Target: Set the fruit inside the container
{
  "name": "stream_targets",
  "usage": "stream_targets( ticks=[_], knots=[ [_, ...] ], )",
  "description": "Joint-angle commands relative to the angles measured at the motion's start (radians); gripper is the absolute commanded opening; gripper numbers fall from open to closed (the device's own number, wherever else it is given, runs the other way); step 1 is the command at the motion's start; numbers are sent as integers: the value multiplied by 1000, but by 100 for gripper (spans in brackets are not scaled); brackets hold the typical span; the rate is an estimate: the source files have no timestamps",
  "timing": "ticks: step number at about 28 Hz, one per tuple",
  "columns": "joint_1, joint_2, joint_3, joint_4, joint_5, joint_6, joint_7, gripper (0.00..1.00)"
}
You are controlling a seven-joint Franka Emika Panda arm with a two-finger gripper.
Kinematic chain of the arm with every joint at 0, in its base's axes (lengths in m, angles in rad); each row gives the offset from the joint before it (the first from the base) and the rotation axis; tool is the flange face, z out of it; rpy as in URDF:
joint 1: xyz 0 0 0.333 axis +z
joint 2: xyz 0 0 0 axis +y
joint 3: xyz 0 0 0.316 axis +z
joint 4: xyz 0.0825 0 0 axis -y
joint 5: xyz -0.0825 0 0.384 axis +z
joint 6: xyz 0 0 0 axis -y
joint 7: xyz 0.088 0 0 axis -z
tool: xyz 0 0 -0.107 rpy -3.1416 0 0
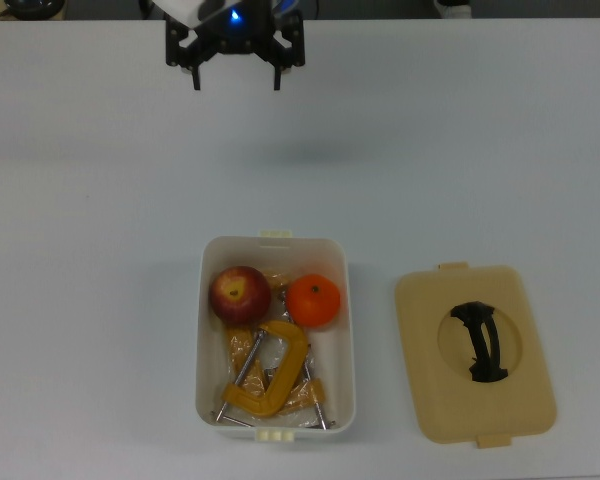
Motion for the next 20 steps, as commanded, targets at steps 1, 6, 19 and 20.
stream_targets(
  ticks=[1, 6, 19, 20],
  knots=[
    [-15, -22, -7, -21, 32, 8, -47, 100],
    [-15, -23, -7, -23, 33, 47, -29, 100],
    [-15, -20, -7, -21, 30, 40, 5, 100],
    [-17, -19, -7, -21, 30, 40, 5, 100]
  ],
)
